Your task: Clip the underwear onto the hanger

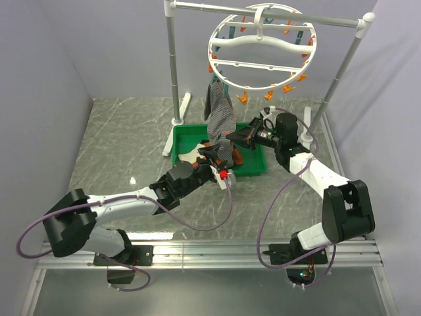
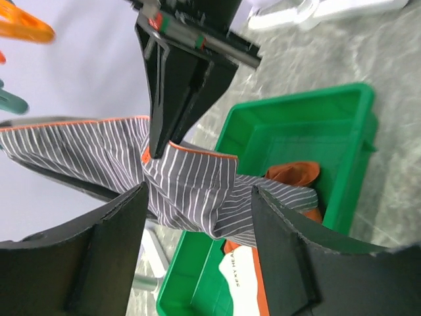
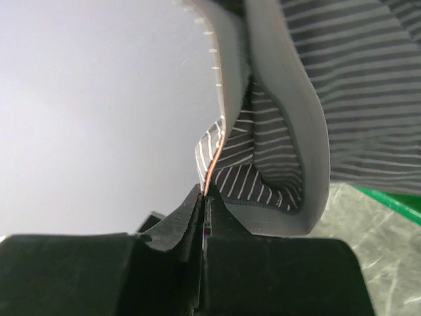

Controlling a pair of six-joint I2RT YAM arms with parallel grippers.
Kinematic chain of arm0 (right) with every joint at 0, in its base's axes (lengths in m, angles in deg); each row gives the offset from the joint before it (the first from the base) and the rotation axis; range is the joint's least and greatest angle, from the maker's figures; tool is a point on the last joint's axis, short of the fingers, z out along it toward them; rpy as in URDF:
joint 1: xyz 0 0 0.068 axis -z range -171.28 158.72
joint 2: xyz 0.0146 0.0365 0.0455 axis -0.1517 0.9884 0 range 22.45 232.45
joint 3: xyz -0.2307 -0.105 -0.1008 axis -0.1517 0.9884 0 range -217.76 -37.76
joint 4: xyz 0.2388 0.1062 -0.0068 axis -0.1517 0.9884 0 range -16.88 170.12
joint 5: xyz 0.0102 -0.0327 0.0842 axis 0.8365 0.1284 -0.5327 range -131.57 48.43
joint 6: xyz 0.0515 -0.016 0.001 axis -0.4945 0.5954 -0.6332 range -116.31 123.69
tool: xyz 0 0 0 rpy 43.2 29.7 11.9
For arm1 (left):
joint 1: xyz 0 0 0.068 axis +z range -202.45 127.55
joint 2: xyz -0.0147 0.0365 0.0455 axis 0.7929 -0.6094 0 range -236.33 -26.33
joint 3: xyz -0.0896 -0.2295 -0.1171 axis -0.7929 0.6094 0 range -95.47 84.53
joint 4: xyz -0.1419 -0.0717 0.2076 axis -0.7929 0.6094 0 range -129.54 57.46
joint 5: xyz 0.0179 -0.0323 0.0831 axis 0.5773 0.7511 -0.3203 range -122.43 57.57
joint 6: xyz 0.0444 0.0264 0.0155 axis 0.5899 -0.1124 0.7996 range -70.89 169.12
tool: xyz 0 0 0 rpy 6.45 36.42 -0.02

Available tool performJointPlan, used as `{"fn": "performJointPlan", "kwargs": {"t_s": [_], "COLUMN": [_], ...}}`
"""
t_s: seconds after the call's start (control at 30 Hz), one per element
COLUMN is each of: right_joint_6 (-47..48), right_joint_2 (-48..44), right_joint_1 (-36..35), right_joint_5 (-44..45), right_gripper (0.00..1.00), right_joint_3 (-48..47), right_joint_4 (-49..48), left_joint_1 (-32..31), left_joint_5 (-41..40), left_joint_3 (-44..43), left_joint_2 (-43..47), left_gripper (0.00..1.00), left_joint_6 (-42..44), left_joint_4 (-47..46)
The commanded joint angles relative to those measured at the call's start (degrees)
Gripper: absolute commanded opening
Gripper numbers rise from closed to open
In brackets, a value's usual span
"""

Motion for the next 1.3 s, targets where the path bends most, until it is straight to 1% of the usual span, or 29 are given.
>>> {"fn": "performJointPlan", "kwargs": {"t_s": [0.0,0.13,0.2,0.23,0.27,0.37,0.53,0.6,0.7,0.8,0.9,0.93,1.0,1.03,1.1,1.13,1.17,1.2,1.23,1.27], "right_joint_6": [-5.3,-11.2,-12.4,-12.8,-13.2,-15.0,-17.3,-17.8,-17.5,-17.1,-16.2,-15.8,-14.6,-14.5,-13.0,-12.1,-9.6,-7.9,-6.1,-2.5], "right_joint_2": [0.2,1.1,1.0,0.9,0.8,0.7,0.1,0.0,-0.7,-1.2,-1.4,-1.4,-1.4,-1.3,-0.9,-0.7,-0.6,-0.6,-0.6,-0.7], "right_joint_1": [0.0,0.1,0.1,0.1,0.0,0.1,0.1,0.1,0.1,0.0,0.1,0.1,0.2,0.1,0.3,0.7,0.9,1.3,1.6,2.8], "right_joint_5": [1.0,0.9,1.5,1.7,1.7,1.7,1.7,1.7,1.5,1.2,1.4,1.5,1.7,1.9,1.9,1.8,1.7,1.9,2.5,3.0], "right_gripper": [0.00,0.00,0.00,0.00,0.00,0.00,0.00,0.00,0.00,0.00,0.00,0.00,0.00,0.00,0.00,0.08,0.13,0.17,0.28,0.34], "right_joint_3": [0.4,1.2,1.2,1.2,1.4,1.8,2.5,2.7,2.7,2.8,2.7,2.4,1.8,1.6,0.8,-0.5,-1.5,-2.6,-5.4,-6.9], "right_joint_4": [-2.5,-4.7,-4.5,-4.3,-4.5,-4.6,-4.7,-4.5,-3.4,-2.4,-1.4,-0.8,0.4,0.7,1.7,2.3,2.8,5.1,6.6,8.2], "left_joint_1": [-0.5,-0.9,-1.2,-1.3,-1.3,-1.3,-1.3,-1.3,-0.7,0.2,1.3,1.6,1.6,1.6,1.6,1.6,1.6,1.7,1.7,1.7], "left_joint_5": [-5.0,-5.5,-6.6,-6.9,-7.3,-8.8,-7.9,-8.8,-9.4,-9.2,-9.0,-8.8,-8.7,-8.4,-7.4,-7.0,-6.1,-5.2,-2.5,-1.3], "left_joint_3": [0.9,2.2,2.9,3.0,3.1,2.4,2.0,1.1,0.2,-1.0,-2.0,-2.0,-2.2,-2.3,-2.2,-2.3,-2.6,-2.7,-2.8,-2.6], "left_joint_2": [-2.1,-5.1,-7.3,-8.1,-8.8,-11.8,-14.8,-16.7,-18.3,-19.2,-19.5,-19.4,-18.7,-18.3,-16.2,-15.4,-12.7,-11.3,-10.0,-7.1], "left_gripper": [0.68,0.69,0.70,0.72,0.72,0.74,0.70,0.68,0.63,0.53,0.38,0.28,0.18,0.09,0.02,0.00,0.00,0.00,0.00,0.00], "left_joint_6": [2.5,4.5,5.8,7.4,8.2,9.8,11.1,11.2,11.8,11.3,11.2,11.2,10.5,10.1,8.3,6.9,5.5,2.4,1.3,0.3], "left_joint_4": [-10.7,-15.8,-18.3,-19.6,-22.3,-25.3,-27.8,-29.3,-30.7,-29.9,-29.7,-29.4,-28.6,-27.0,-25.3,-23.7,-19.4,-16.2,-13.4,-9.0]}}
